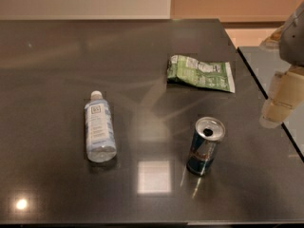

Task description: Pick blue plastic bottle

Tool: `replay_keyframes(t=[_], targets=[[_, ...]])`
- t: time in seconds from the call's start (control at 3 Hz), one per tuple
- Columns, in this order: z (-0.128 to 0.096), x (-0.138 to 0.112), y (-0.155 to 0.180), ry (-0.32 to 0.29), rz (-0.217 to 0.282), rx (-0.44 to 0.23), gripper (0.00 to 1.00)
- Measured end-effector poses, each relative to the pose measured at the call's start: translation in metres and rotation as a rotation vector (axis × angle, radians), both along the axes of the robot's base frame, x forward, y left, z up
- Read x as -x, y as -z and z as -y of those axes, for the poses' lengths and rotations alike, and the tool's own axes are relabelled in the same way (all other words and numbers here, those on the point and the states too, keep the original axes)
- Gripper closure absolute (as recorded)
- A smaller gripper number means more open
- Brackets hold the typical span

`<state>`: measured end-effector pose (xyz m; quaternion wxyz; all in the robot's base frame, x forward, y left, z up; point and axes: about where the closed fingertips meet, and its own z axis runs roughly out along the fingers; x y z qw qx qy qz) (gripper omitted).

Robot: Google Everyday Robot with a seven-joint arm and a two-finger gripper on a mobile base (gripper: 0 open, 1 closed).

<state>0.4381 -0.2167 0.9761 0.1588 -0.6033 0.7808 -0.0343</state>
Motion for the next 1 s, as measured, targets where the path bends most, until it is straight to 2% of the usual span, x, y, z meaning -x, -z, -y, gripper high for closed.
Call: replay_keyframes(t=[0.33,0.67,1.0], targets=[[0.0,0.0,0.0,0.0,0.0,0.0,0.0],[-0.011,-0.017,-0.005,-0.054,0.014,0.027,0.0],[-0.036,-0.047,-0.012,-0.161,0.026,0.033,0.0]])
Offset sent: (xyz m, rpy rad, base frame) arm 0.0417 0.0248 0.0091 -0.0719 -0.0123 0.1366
